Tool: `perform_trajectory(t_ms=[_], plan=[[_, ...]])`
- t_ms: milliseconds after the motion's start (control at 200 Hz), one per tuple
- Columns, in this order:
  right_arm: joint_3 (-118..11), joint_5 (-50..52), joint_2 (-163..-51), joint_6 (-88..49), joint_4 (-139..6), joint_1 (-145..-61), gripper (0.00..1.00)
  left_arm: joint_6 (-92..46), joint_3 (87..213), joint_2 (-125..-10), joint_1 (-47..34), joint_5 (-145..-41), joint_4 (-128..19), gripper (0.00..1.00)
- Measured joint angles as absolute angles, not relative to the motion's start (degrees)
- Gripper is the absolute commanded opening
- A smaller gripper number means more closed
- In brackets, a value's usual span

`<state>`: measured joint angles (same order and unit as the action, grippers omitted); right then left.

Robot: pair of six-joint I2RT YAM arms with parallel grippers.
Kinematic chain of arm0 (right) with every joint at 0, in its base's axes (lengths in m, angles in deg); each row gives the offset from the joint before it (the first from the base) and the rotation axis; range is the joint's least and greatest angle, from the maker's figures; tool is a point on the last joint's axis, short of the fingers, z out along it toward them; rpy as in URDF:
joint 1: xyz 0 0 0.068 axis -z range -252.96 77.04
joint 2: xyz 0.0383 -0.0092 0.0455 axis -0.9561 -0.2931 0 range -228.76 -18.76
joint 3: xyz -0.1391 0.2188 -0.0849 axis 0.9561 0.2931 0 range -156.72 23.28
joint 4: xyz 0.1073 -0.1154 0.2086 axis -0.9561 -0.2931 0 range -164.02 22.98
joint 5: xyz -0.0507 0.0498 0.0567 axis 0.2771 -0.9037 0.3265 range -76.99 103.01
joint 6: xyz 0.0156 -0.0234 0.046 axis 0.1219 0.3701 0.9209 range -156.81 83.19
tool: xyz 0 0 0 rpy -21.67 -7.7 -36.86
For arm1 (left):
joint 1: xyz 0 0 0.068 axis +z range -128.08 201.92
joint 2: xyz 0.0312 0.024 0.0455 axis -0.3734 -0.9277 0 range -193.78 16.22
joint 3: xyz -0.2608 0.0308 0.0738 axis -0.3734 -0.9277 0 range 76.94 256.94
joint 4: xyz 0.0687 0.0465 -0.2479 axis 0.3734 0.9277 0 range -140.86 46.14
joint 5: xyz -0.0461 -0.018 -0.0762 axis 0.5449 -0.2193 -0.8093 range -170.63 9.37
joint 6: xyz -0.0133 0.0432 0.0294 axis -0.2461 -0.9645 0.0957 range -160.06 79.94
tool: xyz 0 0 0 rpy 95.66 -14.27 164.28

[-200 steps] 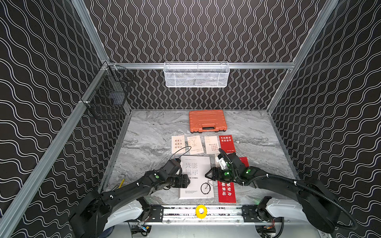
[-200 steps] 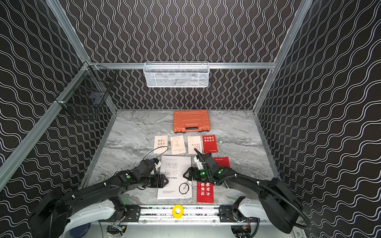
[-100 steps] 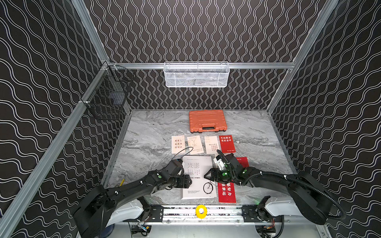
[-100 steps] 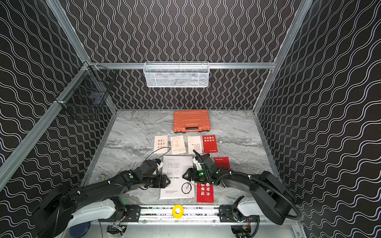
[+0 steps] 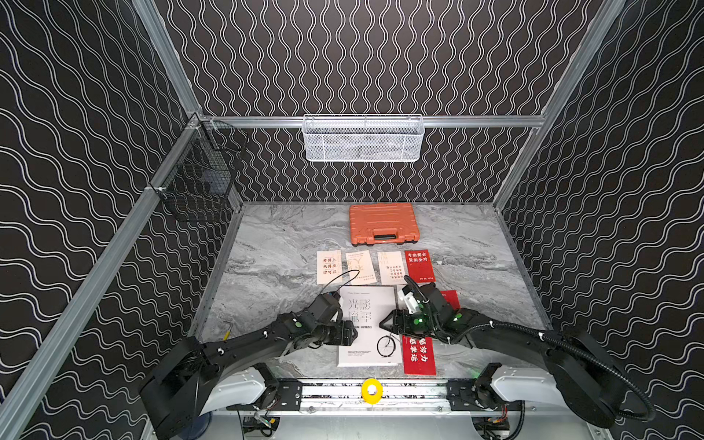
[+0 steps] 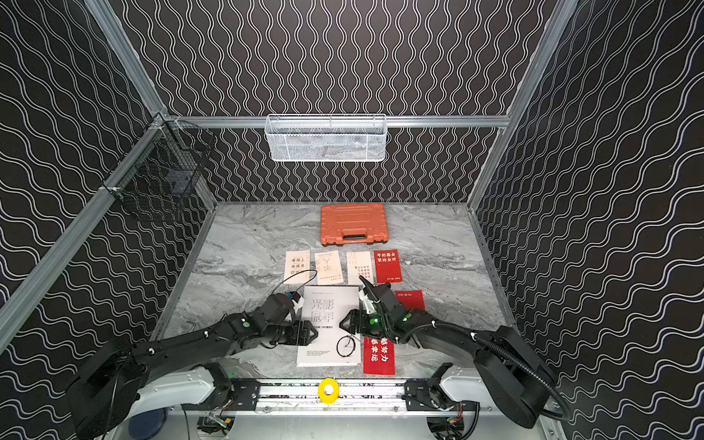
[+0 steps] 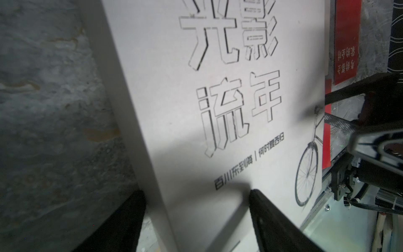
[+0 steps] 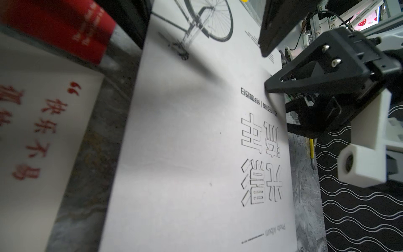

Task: Place the photos into the photo albums
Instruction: Open the photo album at the center of the board.

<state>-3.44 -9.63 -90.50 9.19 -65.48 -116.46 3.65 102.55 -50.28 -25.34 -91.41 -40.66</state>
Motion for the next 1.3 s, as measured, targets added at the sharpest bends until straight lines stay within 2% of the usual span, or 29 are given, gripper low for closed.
perform_trajectory(t_ms=[305, 395, 510, 650, 766, 1301], plan=[[-3.99, -10.04, -87.16, 9.21, -65.66, -116.51, 0.69, 3.06, 103.64, -48.13, -25.34, -90.47, -38.28, 0.78], [-4.47, -10.19, -85.69, 9.21, -65.85, -116.61, 0.67, 3.06, 103.95, -47.87, -25.36, -89.93, -37.8, 0.75], [-4.84, -10.08, -83.55, 9.21, -67.08, -116.77, 0.65, 3.06, 104.45, -47.87, -25.36, -89.62, -37.45, 0.68], [-5.8, -9.91, -81.96, 9.23, -68.52, -117.29, 0.64, 3.04, 104.98, -48.13, -25.34, -89.34, -37.69, 0.52], [-6.59, -9.95, -81.34, 9.23, -68.65, -117.93, 0.61, 2.99, 105.37, -48.46, -25.34, -89.36, -37.82, 0.48], [-12.67, -9.49, -80.95, 8.99, -72.43, -121.38, 0.62, 0.19, 107.97, -47.15, -25.34, -86.76, -32.75, 0.5]])
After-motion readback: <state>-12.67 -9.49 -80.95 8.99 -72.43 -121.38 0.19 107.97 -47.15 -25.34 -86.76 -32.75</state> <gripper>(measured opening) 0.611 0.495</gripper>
